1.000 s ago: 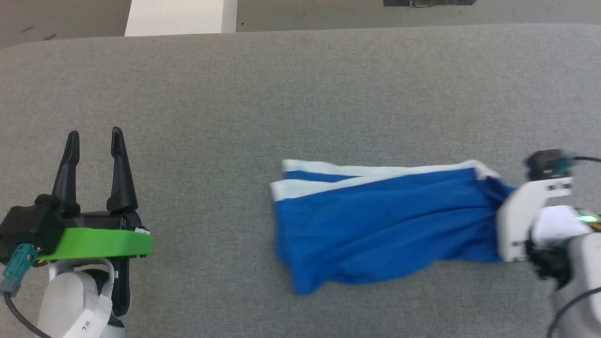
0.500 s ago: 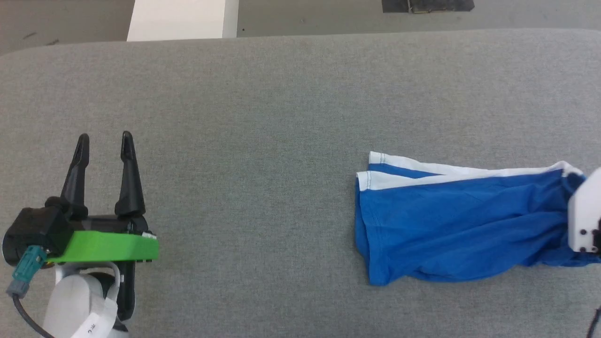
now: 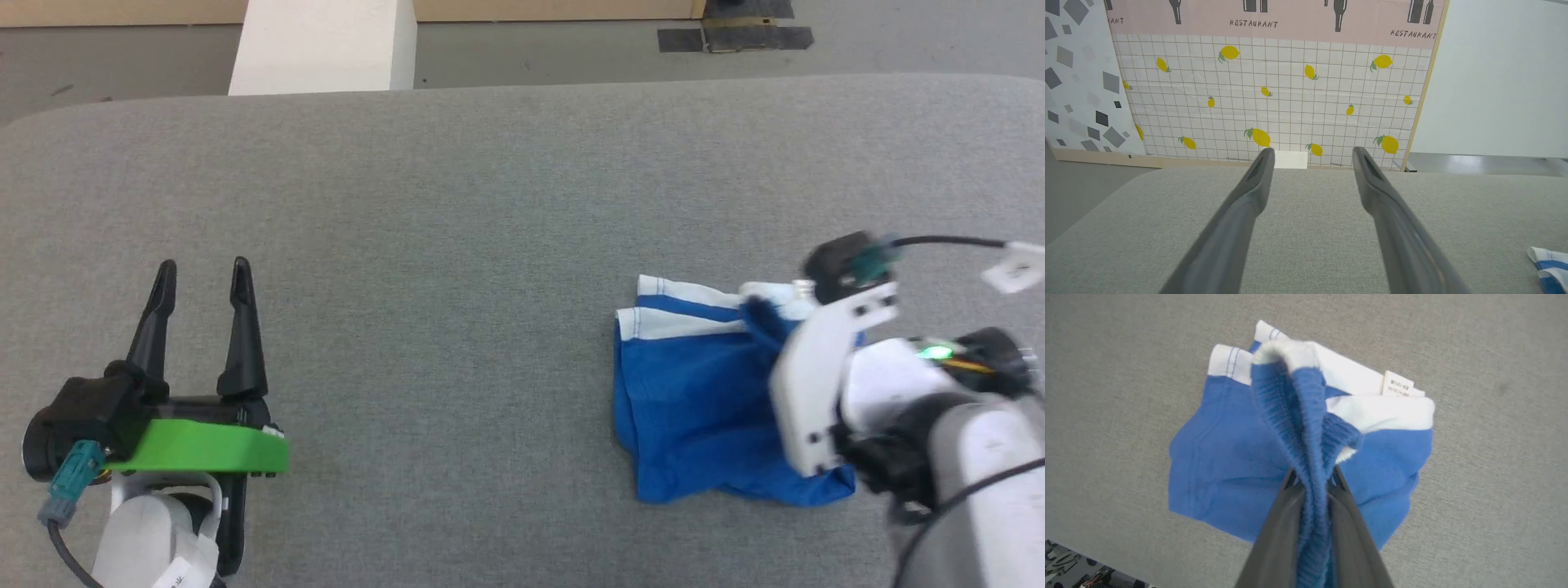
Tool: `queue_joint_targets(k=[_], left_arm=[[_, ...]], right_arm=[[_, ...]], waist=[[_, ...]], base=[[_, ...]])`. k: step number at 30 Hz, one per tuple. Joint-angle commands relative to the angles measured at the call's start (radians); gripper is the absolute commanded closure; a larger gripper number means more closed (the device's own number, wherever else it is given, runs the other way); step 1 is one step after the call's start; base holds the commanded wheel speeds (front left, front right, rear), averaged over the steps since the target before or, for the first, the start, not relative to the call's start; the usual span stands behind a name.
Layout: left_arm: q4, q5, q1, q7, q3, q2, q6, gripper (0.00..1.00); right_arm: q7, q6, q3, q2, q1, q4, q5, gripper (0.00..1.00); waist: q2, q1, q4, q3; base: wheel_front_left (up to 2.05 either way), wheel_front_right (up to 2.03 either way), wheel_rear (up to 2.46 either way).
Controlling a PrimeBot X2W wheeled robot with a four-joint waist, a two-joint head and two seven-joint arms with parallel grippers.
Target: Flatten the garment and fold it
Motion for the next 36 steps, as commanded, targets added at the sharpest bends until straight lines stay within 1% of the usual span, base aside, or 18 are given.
queue_joint_targets(k=[1,7,13,14,15,17,18,19,21,23,26,30,33,36], left_arm=[[0.003,0.006,0.008,-0.005,-0.002,0.002,-0.007,0.0],[0.01,0.004,0.009,-0.005,-0.013,0.003,-0.007,0.0],[0.015,0.001,0.004,-0.005,-0.021,0.006,-0.007,0.0],[0.016,0.001,0.003,-0.005,-0.023,0.005,-0.007,0.0],[0.017,0.0,0.002,-0.005,-0.023,0.005,-0.007,0.0],[0.02,-0.002,0.001,-0.005,-0.023,0.007,-0.007,0.0],[0.023,-0.003,0.005,-0.005,-0.02,0.01,-0.007,0.0],[0.023,-0.003,0.006,-0.005,-0.02,0.01,-0.007,0.0],[0.021,-0.002,0.009,-0.005,-0.019,0.01,-0.007,0.0],[0.015,0.001,0.01,-0.005,-0.019,0.008,-0.007,0.0],[0.009,0.005,0.014,-0.005,-0.017,0.007,-0.007,0.0],[0.006,0.004,0.013,-0.005,-0.019,0.011,-0.007,0.0],[0.004,0.002,0.01,-0.005,-0.024,0.014,-0.007,0.0],[0.0,0.002,0.005,-0.005,-0.032,0.014,-0.007,0.0]], right_arm=[[-0.027,-0.002,0.027,0.024,-0.004,0.021,0.012,1.0],[-0.117,-0.002,0.144,0.066,-0.059,0.171,0.03,1.0],[-0.187,-0.002,0.183,0.089,-0.107,0.331,-0.004,1.0],[-0.204,-0.002,0.193,0.091,-0.114,0.358,-0.007,0.7],[-0.217,-0.002,0.198,0.092,-0.119,0.375,-0.004,0.0],[-0.253,-0.002,0.202,0.094,-0.133,0.393,0.009,0.0],[-0.296,-0.002,0.196,0.094,-0.153,0.378,0.037,0.0],[-0.305,-0.002,0.187,0.095,-0.156,0.365,0.043,0.0],[-0.337,-0.002,0.145,0.095,-0.157,0.315,0.053,0.0],[-0.364,-0.002,0.08,0.095,-0.146,0.263,0.016,0.0],[-0.369,-0.002,-0.031,0.095,-0.092,0.202,-0.035,0.0],[-0.339,-0.002,-0.113,0.092,0.006,0.171,-0.114,0.0],[-0.328,-0.002,-0.13,0.093,0.061,0.182,-0.126,0.0],[-0.329,-0.002,-0.125,0.094,0.097,0.205,-0.126,0.0]], waist=[[0.0,-0.0001,0.007,0.0],[0.0,-0.0001,0.026,0.002],[0.0,-0.0001,0.037,0.01],[0.0,-0.0001,0.039,0.01],[0.0,-0.0001,0.039,0.011],[0.0,-0.0001,0.036,0.009],[0.0,-0.0001,0.03,0.003],[0.0,-0.0001,0.027,0.001],[0.0,-0.0001,0.023,-0.002],[0.0,-0.0001,0.018,-0.004],[0.0,-0.0001,0.01,-0.007],[0.0,-0.0001,0.004,-0.004],[0.0,-0.0001,0.003,0.003],[0.0,-0.0001,0.006,0.013]], base=[[0.0,0.0,0.0],[0.0,0.0,0.0],[0.0,0.0,0.0],[0.0,0.0,0.0],[0.0,0.0,0.0],[0.0,0.0,0.0],[0.0,0.0,0.0],[0.0,0.0,0.0],[0.0,0.0,0.0],[0.0,0.0,0.0],[0.0,0.0,0.0],[0.0,0.0,0.0],[0.0,0.0,0.0],[0.0,0.0,0.0]])
